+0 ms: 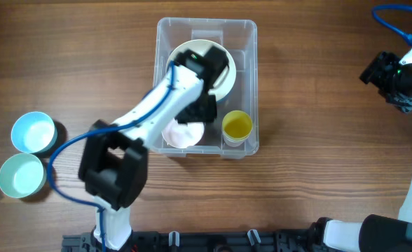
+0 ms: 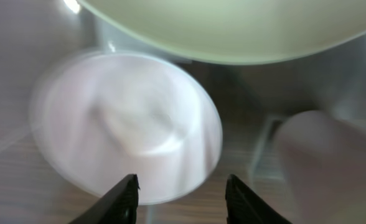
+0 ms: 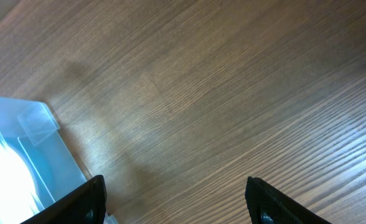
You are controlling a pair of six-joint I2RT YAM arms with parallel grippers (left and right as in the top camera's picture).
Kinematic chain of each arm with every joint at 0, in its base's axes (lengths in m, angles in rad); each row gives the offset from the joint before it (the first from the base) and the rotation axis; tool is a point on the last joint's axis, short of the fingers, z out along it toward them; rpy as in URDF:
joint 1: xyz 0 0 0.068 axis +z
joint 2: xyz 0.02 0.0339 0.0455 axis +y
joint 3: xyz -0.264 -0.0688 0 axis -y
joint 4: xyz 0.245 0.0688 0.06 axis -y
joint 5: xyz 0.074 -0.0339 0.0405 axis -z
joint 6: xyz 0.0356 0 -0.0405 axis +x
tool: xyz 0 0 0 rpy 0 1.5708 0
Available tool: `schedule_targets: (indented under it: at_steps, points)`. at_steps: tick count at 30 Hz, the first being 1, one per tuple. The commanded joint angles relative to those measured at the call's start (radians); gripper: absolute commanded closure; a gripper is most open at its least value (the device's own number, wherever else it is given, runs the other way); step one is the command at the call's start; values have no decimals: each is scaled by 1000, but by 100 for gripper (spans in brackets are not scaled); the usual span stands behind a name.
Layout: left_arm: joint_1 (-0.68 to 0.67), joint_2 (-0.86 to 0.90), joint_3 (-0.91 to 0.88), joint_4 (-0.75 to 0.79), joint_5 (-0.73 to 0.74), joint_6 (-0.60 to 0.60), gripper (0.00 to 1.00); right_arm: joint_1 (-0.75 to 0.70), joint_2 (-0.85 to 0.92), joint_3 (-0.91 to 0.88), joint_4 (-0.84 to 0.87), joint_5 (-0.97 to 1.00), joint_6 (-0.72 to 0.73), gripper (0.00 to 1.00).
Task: Pack container
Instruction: 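Carry the pink bowl into the bin's lower left and release it, then reach the left gripper to the light blue bowl and grasp its rim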
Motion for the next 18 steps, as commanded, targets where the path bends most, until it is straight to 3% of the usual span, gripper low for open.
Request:
schedule_targets:
  at_steps: [1, 9, 12, 18]
  points:
    - [113, -208, 137, -50, -102, 22, 25, 2, -20, -1, -1, -5, -13, 27]
    - [587, -431, 137, -94, -150, 42, 15, 2, -20, -1, 0, -5, -14, 27]
    - [782, -412, 122, -88, -150, 41, 8, 2, -20, -1, 0, -6, -13, 27]
    - [1010, -278, 10, -18, -125, 41, 7, 2, -20, -1, 0, -6, -13, 27]
